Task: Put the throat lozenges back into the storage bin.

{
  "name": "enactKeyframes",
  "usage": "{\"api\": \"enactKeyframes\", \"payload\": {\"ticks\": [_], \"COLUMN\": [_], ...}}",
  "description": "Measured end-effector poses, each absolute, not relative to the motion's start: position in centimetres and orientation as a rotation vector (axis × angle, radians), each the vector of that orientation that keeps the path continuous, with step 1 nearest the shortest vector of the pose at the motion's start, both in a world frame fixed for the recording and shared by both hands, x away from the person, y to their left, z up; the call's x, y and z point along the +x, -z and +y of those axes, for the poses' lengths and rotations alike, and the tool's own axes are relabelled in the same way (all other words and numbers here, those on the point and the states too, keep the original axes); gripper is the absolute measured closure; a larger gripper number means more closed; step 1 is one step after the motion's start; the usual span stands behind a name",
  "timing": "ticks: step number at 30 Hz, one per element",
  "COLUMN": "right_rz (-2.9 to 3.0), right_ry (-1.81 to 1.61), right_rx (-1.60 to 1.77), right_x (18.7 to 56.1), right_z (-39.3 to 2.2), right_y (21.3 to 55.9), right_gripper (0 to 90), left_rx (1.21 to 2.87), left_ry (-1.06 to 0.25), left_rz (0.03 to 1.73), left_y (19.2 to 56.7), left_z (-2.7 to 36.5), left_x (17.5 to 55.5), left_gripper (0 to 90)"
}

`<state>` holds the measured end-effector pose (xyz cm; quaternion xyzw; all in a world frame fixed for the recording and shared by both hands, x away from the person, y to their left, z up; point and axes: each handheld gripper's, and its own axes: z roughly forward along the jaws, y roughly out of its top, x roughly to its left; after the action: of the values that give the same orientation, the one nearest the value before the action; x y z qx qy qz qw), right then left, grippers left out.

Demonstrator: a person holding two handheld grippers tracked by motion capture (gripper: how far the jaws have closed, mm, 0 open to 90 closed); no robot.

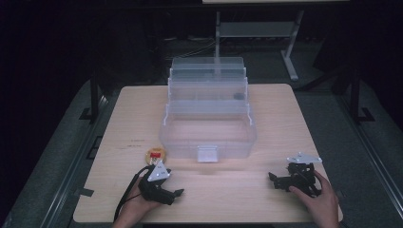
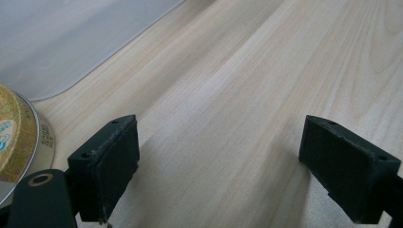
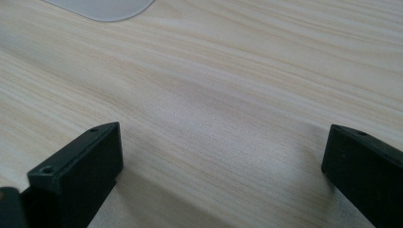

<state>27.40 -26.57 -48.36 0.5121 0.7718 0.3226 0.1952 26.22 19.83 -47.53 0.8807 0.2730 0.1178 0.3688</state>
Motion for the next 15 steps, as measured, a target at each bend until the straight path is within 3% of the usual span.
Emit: {"api": "enactKeyframes", "payload": {"ticks": [15], "right_rz": [2.163], "right_ry": [-0.904], "right_rx": [1.435], "right_x": [27.40], "right_z": [-26.57], "right_y": [48.37], "right_gripper": [0.0], "left_rx": [2.270], "left_ry": [-0.295], "left_rz": [0.696], "left_y": [47.44], "left_z": [19.83], "left_x": [26.15], "left_gripper": [12.4]}}
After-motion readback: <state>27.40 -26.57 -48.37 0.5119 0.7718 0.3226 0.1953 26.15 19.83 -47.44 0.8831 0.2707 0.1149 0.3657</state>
